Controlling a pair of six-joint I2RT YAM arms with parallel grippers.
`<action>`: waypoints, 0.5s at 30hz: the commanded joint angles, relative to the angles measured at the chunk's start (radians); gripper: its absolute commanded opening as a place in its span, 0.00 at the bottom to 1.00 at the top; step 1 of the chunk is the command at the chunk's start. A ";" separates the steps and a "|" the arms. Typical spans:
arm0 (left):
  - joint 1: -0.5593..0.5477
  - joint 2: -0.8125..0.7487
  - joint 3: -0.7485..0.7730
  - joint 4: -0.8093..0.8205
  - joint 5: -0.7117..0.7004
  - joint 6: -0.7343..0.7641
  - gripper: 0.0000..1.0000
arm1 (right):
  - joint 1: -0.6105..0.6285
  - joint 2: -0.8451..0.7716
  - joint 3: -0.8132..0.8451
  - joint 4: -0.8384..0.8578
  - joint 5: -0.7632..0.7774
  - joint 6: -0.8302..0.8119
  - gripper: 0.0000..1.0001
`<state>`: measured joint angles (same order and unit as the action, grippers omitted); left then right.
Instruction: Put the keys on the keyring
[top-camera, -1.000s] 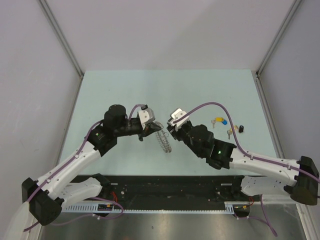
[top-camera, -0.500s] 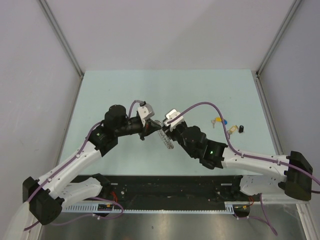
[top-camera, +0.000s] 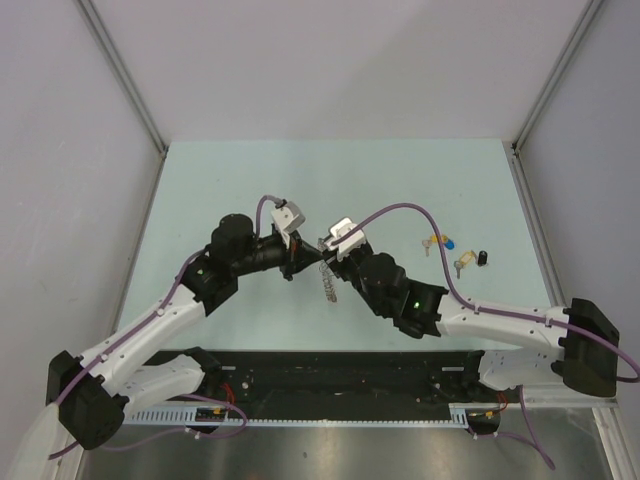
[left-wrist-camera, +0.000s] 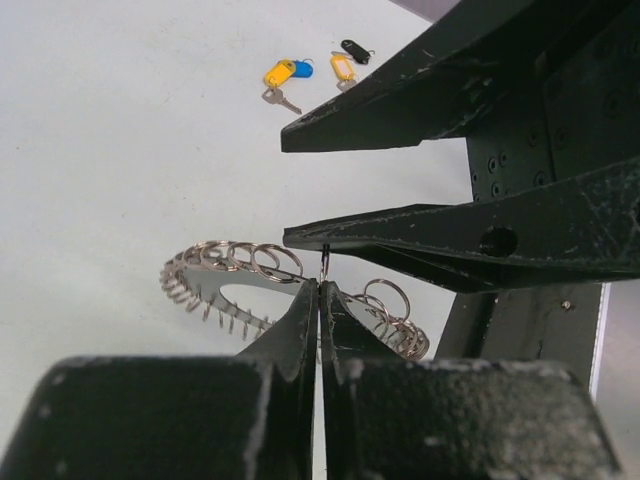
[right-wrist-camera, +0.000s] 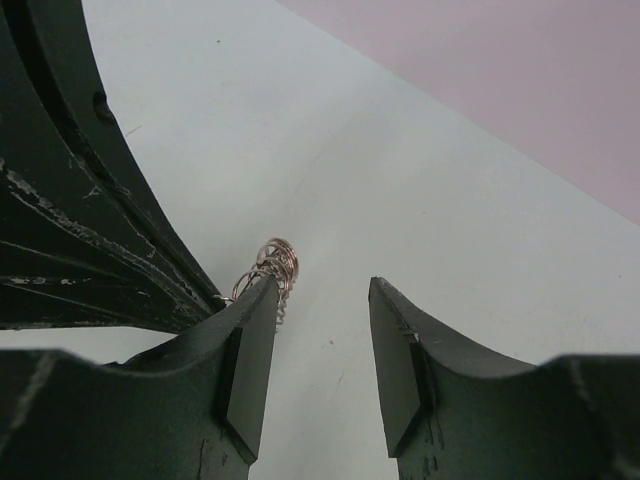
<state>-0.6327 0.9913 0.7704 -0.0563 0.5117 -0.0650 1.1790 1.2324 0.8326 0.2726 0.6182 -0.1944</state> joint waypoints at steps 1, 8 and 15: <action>-0.005 -0.014 0.015 0.141 -0.048 -0.064 0.00 | 0.028 -0.036 0.030 0.034 -0.008 0.061 0.48; -0.005 -0.022 0.030 0.092 -0.088 -0.015 0.00 | -0.097 -0.152 0.031 -0.180 0.040 0.157 0.52; -0.005 -0.057 0.058 0.010 -0.119 0.050 0.00 | -0.398 -0.269 0.030 -0.531 -0.092 0.357 0.52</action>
<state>-0.6327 0.9829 0.7700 -0.0353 0.4236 -0.0662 0.9039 1.0248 0.8341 -0.0391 0.5991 0.0113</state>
